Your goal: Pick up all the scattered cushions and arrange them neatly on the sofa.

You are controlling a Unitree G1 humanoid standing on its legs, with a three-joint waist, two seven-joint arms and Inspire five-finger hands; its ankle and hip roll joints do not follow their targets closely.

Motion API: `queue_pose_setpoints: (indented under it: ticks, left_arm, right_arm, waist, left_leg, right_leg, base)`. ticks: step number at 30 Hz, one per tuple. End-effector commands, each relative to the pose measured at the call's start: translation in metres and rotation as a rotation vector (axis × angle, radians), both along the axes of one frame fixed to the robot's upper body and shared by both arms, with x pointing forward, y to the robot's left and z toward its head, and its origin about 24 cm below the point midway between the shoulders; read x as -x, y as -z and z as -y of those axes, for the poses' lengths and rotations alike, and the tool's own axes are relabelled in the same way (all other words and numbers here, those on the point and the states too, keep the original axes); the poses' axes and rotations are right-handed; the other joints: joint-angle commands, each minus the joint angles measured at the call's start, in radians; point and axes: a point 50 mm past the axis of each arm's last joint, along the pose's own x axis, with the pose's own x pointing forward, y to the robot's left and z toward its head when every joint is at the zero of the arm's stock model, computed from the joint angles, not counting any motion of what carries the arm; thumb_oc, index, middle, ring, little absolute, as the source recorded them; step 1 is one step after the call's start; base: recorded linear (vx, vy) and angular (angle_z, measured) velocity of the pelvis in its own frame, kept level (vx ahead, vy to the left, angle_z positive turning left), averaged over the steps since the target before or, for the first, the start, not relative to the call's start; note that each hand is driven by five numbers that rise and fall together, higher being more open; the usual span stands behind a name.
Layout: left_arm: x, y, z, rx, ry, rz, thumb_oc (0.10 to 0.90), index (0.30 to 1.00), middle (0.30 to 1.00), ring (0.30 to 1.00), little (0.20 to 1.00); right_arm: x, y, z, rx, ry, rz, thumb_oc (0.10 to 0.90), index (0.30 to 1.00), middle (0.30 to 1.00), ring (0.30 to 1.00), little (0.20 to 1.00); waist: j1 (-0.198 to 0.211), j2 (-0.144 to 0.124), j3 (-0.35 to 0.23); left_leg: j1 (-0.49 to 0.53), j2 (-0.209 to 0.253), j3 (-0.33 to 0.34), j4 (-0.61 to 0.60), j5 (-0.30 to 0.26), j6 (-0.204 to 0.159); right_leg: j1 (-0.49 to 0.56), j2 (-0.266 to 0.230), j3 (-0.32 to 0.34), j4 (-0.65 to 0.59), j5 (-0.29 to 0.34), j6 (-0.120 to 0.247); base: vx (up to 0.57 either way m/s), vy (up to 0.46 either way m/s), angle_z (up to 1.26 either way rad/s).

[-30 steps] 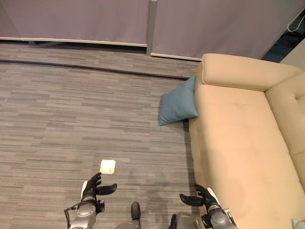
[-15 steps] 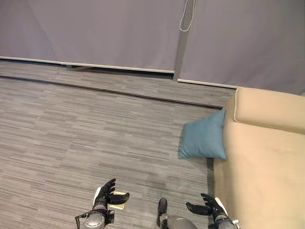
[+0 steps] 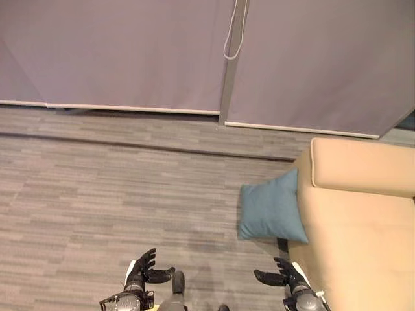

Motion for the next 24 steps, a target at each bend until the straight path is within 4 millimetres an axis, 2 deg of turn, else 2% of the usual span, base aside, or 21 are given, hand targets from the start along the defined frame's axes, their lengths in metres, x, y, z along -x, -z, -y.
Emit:
queue_pose_setpoints:
  ticks: [1,3,4,5,7,8,9,11,14,17,18,19,21,24]
  left_arm:
    - [-0.026,-0.023,-0.014,-0.046,0.021,0.135,0.8,0.9,0.9,0.9,0.9]
    - [-0.03,-0.027,-0.017,-0.053,0.02,0.15,0.8,0.9,0.9,0.9,0.9]
    - [-0.034,-0.03,-0.019,-0.064,0.012,0.167,0.8,0.9,0.9,0.9,0.9]
    - [-0.038,-0.033,-0.021,-0.076,0.011,0.18,0.8,0.9,0.9,0.9,0.9]
    - [-0.039,-0.032,-0.018,-0.065,0.017,0.183,0.8,0.9,0.9,0.9,0.9]
    - [-0.04,-0.031,-0.016,-0.061,0.017,0.179,0.8,0.9,0.9,0.9,0.9]
    - [-0.041,-0.031,-0.016,-0.06,0.011,0.177,0.8,0.9,0.9,0.9,0.9]
    - [-0.041,-0.029,-0.014,-0.054,0.007,0.175,0.8,0.9,0.9,0.9,0.9]
    - [-0.039,-0.028,-0.01,-0.045,0.024,0.173,0.8,0.9,0.9,0.9,0.9]
    - [-0.036,-0.026,-0.005,-0.035,0.041,0.166,0.8,0.9,0.9,0.9,0.9]
    - [-0.036,-0.027,-0.002,-0.023,0.061,0.168,0.8,0.9,0.9,0.9,0.9]
    - [-0.036,-0.027,-0.002,-0.022,0.061,0.168,0.8,0.9,0.9,0.9,0.9]
    - [-0.039,-0.028,0.001,-0.014,0.071,0.172,0.8,0.9,0.9,0.9,0.9]
    - [-0.04,-0.027,0.002,-0.012,0.072,0.166,0.8,0.9,0.9,0.9,0.9]
  right_arm:
    - [-0.03,-0.017,0.002,0.027,-0.041,0.127,0.8,0.9,0.9,0.9,0.9]
    - [-0.033,-0.018,-0.001,0.022,-0.052,0.132,0.8,0.9,0.9,0.9,0.9]
    - [-0.039,-0.02,-0.005,0.018,-0.066,0.147,0.8,0.9,0.9,0.9,0.9]
    - [-0.04,-0.022,-0.009,0.007,-0.068,0.161,0.8,0.9,0.9,0.9,0.9]
    - [-0.041,-0.022,-0.008,0.008,-0.065,0.163,0.8,0.9,0.9,0.9,0.9]
    - [-0.042,-0.022,-0.008,0.014,-0.068,0.16,0.8,0.9,0.9,0.9,0.9]
    - [-0.041,-0.021,-0.007,0.017,-0.068,0.154,0.8,0.9,0.9,0.9,0.9]
    - [-0.04,-0.021,-0.006,0.023,-0.071,0.15,0.8,0.9,0.9,0.9,0.9]
    - [-0.034,-0.02,-0.002,0.031,-0.07,0.144,0.8,0.9,0.9,0.9,0.9]
    - [-0.028,-0.018,0.002,0.026,-0.038,0.137,0.8,0.9,0.9,0.9,0.9]
    - [-0.025,-0.018,0.006,0.023,-0.02,0.136,0.8,0.9,0.9,0.9,0.9]
    - [-0.025,-0.018,0.006,0.023,-0.019,0.136,0.8,0.9,0.9,0.9,0.9]
    - [-0.027,-0.02,0.011,0.034,-0.004,0.144,0.8,0.9,0.9,0.9,0.9]
    - [-0.028,-0.02,0.014,0.039,0.005,0.137,0.8,0.9,0.9,0.9,0.9]
  waist:
    - [0.029,-0.044,-0.014]
    - [0.029,-0.04,-0.004]
    - [0.018,-0.025,0.015]
    - [0.009,-0.011,0.02]
    - [-0.01,-0.001,0.024]
    - [-0.02,-0.005,0.022]
    - [-0.03,-0.013,0.028]
    - [-0.044,-0.013,0.036]
    - [-0.052,-0.022,0.025]
    - [-0.065,-0.025,0.008]
    - [-0.072,-0.035,0.003]
    - [-0.072,-0.033,0.003]
    - [-0.066,-0.046,0.013]
    - [-0.057,-0.057,0.017]
  left_leg:
    - [0.017,-0.007,0.039,0.108,-0.176,-0.041]
    - [0.036,-0.015,0.045,0.104,-0.188,-0.02]
    - [0.055,-0.011,0.044,0.097,-0.191,-0.006]
    - [0.083,-0.009,0.043,0.083,-0.202,-0.002]
    - [0.133,-0.02,0.032,0.066,-0.223,0.0]
    - [0.168,-0.034,0.028,0.05,-0.244,-0.001]
    - [0.196,-0.046,0.021,0.052,-0.265,-0.004]
    - [0.226,-0.046,0.009,0.062,-0.287,-0.011]
    - [0.262,-0.058,0.0,0.092,-0.335,-0.015]
    - [0.256,-0.041,0.015,0.185,-0.32,-0.062]
    - [0.215,-0.009,0.043,0.319,-0.271,-0.097]
    - [0.211,-0.007,0.042,0.328,-0.275,-0.098]
    - [0.147,0.011,0.057,0.47,-0.219,-0.115]
    - [0.088,0.023,0.072,0.515,-0.232,-0.097]
  right_leg:
    - [-0.082,-0.026,-0.002,0.089,0.055,0.08]
    - [-0.144,-0.042,0.008,0.225,0.097,0.104]
    - [-0.215,-0.049,0.018,0.352,0.153,0.123]
    - [-0.258,-0.055,0.008,0.403,0.152,0.111]
    - [-0.297,-0.048,-0.023,0.354,0.129,0.089]
    - [-0.334,-0.036,-0.062,0.266,0.134,0.083]
    - [-0.35,-0.035,-0.107,0.173,0.16,0.094]
    - [-0.363,-0.029,-0.148,0.116,0.179,0.106]
    - [-0.323,-0.018,-0.128,0.087,0.181,0.089]
    - [-0.287,-0.016,-0.137,0.079,0.181,0.07]
    - [-0.241,-0.009,-0.127,0.059,0.169,0.052]
    - [-0.241,-0.007,-0.128,0.057,0.17,0.051]
    - [-0.201,0.001,-0.117,0.045,0.153,0.027]
    - [-0.183,0.004,-0.093,0.044,0.136,0.017]
  base:
    - [0.17,0.203,-0.21]
    - [0.14,0.211,-0.45]
    - [0.19,0.229,-0.21]
    - [0.32,0.242,0.02]
    - [0.39,0.126,0.03]
    - [0.45,0.01,-0.03]
    - [0.46,-0.011,0.11]
    - [0.31,-0.035,0.19]
    - [0.27,-0.056,0.38]
    - [0.25,-0.127,0.33]
    - [0.18,-0.135,0.18]
    - [0.16,-0.15,0.04]
    - [0.07,-0.097,-0.11]
    - [0.07,-0.036,-0.26]
